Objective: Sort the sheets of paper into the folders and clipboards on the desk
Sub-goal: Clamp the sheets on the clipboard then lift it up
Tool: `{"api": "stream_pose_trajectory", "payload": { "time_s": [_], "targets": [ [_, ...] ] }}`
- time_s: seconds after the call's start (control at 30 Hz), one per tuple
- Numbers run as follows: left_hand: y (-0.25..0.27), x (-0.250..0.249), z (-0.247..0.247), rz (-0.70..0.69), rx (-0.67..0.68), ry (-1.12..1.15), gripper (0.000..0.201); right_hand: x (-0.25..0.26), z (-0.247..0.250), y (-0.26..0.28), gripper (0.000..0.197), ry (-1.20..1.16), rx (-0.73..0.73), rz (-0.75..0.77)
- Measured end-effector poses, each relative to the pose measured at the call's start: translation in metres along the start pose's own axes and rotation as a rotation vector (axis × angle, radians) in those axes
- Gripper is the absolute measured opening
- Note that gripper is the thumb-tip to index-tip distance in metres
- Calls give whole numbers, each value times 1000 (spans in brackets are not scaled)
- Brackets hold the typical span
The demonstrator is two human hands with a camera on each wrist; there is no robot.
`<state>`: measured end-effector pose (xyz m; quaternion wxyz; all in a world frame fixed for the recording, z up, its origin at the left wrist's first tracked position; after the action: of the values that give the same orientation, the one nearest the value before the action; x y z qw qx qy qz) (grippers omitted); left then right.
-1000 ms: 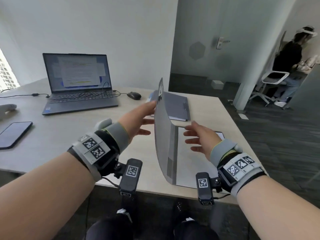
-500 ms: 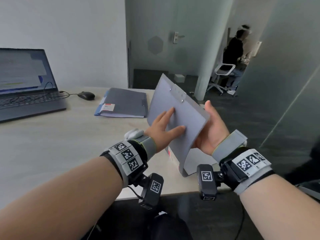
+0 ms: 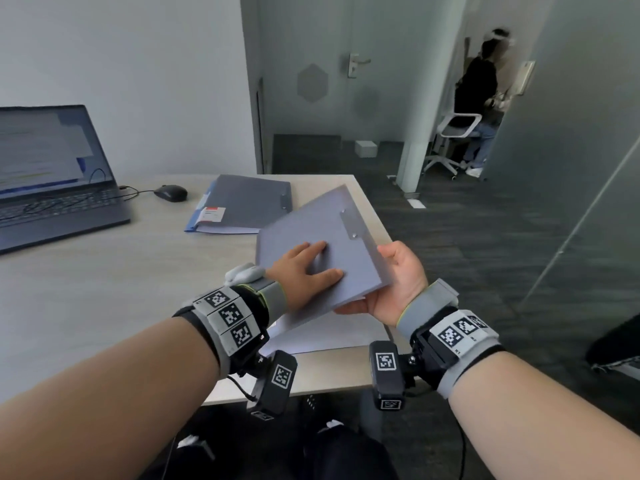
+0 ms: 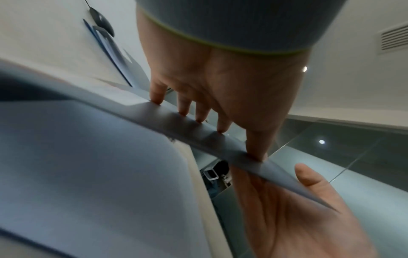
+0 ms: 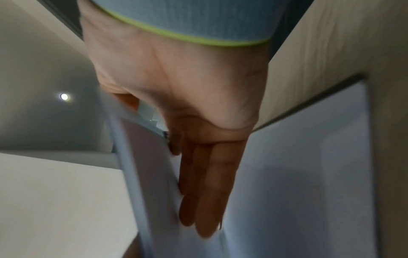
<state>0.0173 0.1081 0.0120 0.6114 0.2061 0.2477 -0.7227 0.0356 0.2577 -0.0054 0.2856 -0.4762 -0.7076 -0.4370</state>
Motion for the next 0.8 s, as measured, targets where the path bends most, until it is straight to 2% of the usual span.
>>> {"api": "stream_pose_trajectory", "payload": {
  "time_s": [0.17,0.23,0.3,0.33,0.43,0.53,0.7,0.73,0.8],
  "targets": [
    [-3,27,-28,12,80,-172,55,-15,65,-14,38,275,-357,-22],
    [-5,33,-30,23,83,-213,52,-14,85,-13,32,618,-459,-2],
    [-8,38,-29,43,74,-267,57,-9,89,-11,28,1023,-466,48],
    [-9,43,-27,71,69,-307,63,-8,87,-12,27,1154,-452,66],
    [-6,64,-17,218,57,-389,92,-10,80,-22,31,1427,-425,79],
    [2,80,-6,383,23,-295,107,-12,77,-31,38,1572,-398,59],
    [-4,97,14,473,-59,-93,104,-14,70,-35,35,1636,-342,52],
    [-5,101,18,512,-81,-35,98,-14,71,-35,33,1632,-339,52],
    [-3,115,25,625,-139,151,75,-14,71,-34,32,1625,-339,65]
  ]
}}
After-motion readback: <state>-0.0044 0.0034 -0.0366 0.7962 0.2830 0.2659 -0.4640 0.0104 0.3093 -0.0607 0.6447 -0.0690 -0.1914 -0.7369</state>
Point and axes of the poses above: each hand's wrist, its own y-axis away from the middle knuckle, its own z-axis out of the back of the hand, x = y × z, the point moved 7 cm from there along -y, towards the middle knuckle, and after that the axes turned 8 degrees about -x, right-handed, at the moved point
